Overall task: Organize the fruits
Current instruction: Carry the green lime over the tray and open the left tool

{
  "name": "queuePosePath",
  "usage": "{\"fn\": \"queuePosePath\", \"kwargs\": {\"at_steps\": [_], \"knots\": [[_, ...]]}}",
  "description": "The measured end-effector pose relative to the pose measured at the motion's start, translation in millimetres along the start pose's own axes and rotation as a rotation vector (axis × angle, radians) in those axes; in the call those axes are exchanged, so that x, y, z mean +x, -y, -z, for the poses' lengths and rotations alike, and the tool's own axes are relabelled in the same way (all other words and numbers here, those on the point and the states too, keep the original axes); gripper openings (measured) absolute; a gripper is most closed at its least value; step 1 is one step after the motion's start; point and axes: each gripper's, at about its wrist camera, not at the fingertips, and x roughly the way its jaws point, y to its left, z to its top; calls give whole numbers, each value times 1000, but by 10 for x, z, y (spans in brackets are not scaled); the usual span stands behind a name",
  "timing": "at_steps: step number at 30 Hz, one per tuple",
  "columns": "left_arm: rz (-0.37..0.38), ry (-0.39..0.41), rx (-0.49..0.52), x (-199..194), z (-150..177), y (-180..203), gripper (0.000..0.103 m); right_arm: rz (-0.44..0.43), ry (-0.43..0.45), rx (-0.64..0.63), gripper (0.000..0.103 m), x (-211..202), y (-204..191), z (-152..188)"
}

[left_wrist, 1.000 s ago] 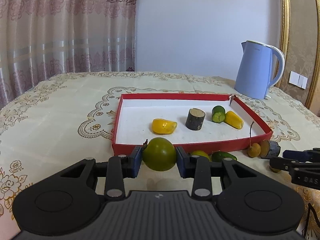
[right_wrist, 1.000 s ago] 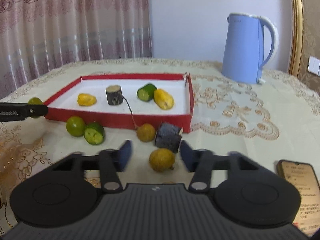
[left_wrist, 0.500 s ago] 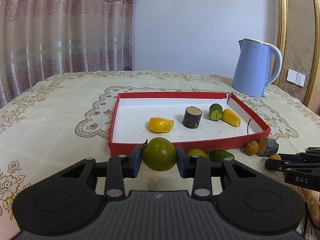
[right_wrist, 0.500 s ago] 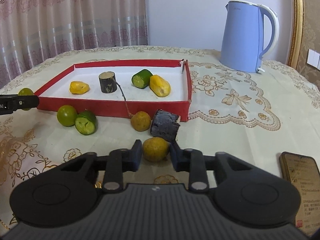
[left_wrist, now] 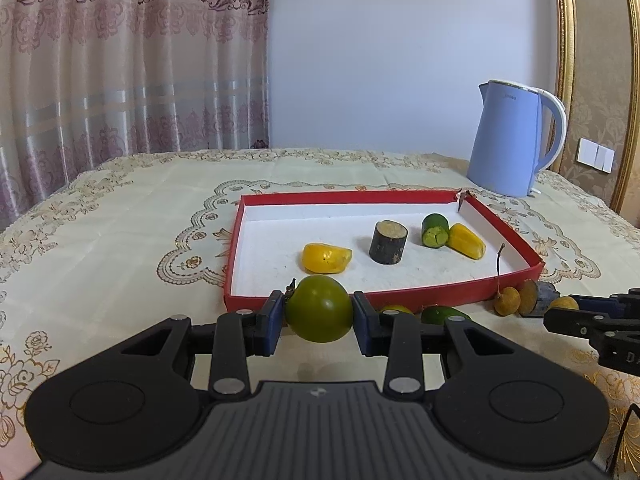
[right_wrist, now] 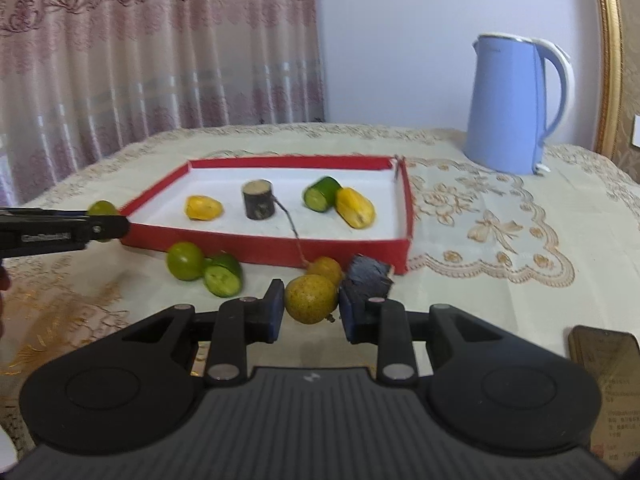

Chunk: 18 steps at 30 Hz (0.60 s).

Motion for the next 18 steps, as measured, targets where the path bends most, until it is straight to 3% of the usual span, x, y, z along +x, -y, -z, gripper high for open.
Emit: {"fn": "queuePosePath", "kwargs": {"at_steps": [10, 18], "knots": [[-25, 35, 43, 30, -144, 31, 35, -27, 24, 2, 28, -89, 6, -8], [-62, 46, 72, 282, -320, 32, 35, -35, 29, 14, 28, -115, 42, 1]]}}
